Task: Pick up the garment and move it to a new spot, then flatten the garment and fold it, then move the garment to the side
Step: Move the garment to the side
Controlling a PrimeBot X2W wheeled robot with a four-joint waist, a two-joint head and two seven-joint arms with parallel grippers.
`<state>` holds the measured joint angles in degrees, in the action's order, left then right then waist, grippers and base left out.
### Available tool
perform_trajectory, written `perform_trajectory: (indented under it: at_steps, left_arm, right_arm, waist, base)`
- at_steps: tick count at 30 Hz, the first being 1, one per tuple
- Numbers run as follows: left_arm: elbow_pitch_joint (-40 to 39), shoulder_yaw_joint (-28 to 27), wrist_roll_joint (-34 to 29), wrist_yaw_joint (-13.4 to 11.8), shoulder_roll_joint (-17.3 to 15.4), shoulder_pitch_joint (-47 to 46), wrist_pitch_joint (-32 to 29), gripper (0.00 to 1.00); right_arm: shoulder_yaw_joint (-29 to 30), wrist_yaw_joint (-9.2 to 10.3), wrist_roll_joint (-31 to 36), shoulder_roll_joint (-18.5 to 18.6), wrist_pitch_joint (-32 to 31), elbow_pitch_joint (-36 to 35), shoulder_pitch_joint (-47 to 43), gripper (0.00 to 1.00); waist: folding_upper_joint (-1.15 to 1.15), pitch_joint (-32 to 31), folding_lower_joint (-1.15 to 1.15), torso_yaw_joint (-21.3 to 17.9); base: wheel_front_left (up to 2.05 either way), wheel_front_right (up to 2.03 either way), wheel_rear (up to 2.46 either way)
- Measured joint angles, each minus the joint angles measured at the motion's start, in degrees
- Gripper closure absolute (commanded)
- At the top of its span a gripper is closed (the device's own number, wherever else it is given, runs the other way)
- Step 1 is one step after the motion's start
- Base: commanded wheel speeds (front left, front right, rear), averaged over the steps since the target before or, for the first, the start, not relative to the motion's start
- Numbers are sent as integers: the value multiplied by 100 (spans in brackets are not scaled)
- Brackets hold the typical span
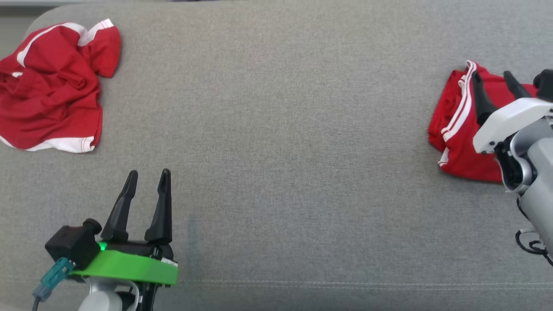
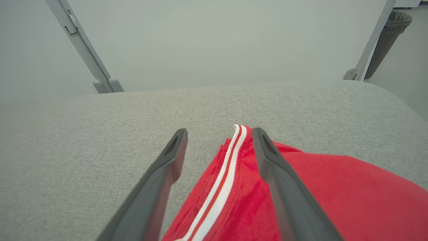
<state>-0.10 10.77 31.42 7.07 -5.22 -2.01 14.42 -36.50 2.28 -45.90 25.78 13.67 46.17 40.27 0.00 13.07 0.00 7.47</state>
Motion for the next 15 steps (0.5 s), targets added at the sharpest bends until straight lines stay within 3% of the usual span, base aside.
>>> perform_trajectory:
  at_steps: [8, 15]
  left_arm:
    - [113, -143, -59, 0, -10, 297, 0, 0]
    - [126, -214, -146, 1, -86, 657, 0, 0]
  right_arm:
    - [-49, 42, 185, -142, 76, -577, -665, 0]
    - [201, 243, 396, -316, 76, -1319, -1415, 0]
  waist:
    - [0, -364, 0, -231]
    - [0, -727, 0, -419]
  base:
    - [0, 0, 0]
    - [0, 0, 0]
